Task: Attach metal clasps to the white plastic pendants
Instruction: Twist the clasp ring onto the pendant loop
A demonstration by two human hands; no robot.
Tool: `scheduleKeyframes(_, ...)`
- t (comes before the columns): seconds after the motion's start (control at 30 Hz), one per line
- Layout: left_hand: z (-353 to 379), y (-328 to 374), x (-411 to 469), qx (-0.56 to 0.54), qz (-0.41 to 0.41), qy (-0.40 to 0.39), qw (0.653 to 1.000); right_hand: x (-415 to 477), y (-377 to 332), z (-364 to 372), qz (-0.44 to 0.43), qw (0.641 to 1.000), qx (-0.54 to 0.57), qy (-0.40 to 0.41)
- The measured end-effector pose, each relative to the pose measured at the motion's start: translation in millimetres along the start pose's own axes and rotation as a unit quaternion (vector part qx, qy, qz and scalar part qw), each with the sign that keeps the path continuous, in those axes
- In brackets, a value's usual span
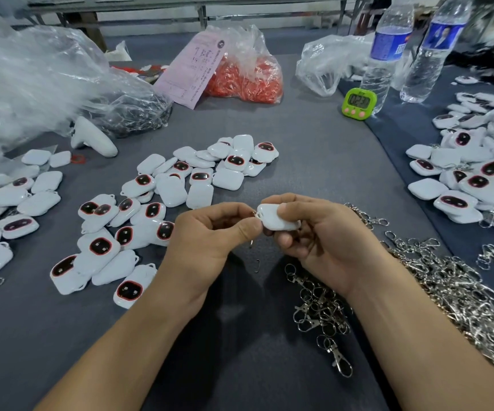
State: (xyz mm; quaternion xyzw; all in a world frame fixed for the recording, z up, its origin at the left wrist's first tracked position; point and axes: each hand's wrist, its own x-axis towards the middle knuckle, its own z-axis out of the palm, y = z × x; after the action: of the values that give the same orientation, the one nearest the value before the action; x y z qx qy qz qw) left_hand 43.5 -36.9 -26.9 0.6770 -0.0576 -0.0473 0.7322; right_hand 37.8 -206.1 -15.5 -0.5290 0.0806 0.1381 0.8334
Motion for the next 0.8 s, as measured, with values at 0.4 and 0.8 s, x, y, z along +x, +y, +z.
scheduleKeyframes(0.4,-2,6,-8,0.269,0.108,0.039,0.956,-1,1,-3,-0.037,0.997,-0.071,0.013)
scheduleKeyframes(0.8,-6,2,-3,0.254,0.08,0.005,0.964,-2,3,2,-0.053,0.995,-0.07,0.041)
